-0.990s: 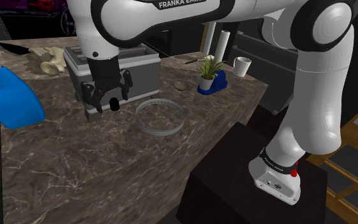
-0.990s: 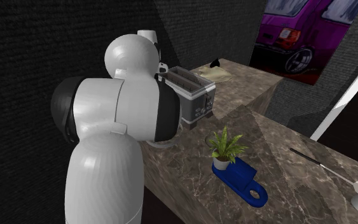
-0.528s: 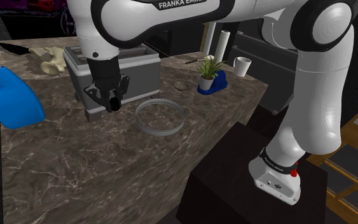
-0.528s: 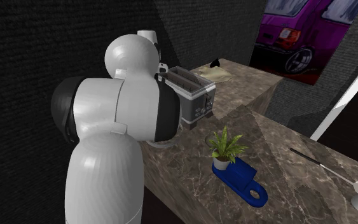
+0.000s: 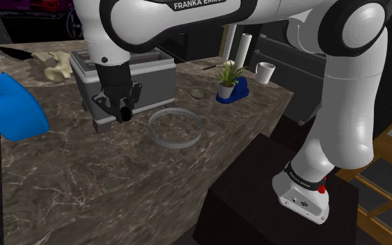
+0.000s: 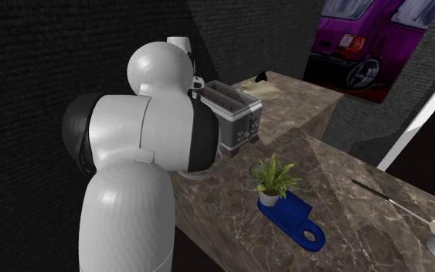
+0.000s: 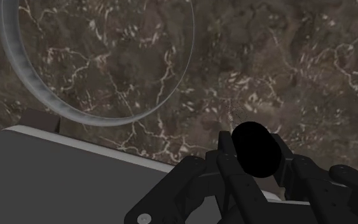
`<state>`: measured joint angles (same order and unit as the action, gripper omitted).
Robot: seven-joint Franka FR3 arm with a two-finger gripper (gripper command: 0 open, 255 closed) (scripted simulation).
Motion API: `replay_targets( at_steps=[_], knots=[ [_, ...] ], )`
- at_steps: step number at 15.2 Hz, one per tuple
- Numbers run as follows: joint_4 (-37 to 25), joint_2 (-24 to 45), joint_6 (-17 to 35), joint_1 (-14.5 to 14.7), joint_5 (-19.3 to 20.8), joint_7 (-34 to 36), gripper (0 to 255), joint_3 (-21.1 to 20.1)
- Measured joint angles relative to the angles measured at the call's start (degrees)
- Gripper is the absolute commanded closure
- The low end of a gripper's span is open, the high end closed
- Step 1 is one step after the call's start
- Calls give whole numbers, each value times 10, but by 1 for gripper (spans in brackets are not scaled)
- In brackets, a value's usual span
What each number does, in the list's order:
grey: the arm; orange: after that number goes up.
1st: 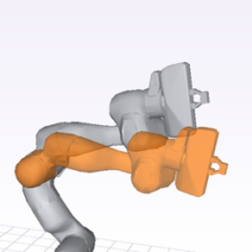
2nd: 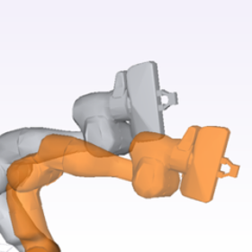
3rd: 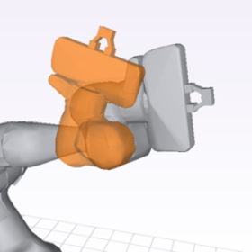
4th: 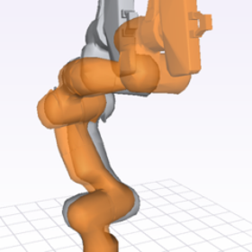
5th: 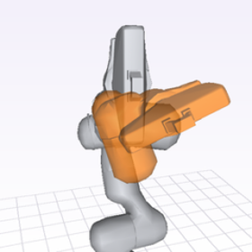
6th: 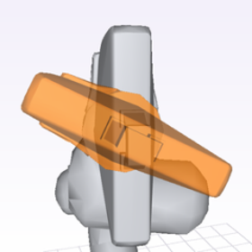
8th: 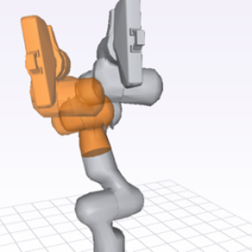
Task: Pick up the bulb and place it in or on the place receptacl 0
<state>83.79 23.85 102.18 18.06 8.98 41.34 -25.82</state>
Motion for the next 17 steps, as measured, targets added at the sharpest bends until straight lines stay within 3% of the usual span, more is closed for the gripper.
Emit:
replay_targets(
  at_steps=[17],
  knots=[
    [-138,8,-129,16,2,-3,255,-3]
  ],
)
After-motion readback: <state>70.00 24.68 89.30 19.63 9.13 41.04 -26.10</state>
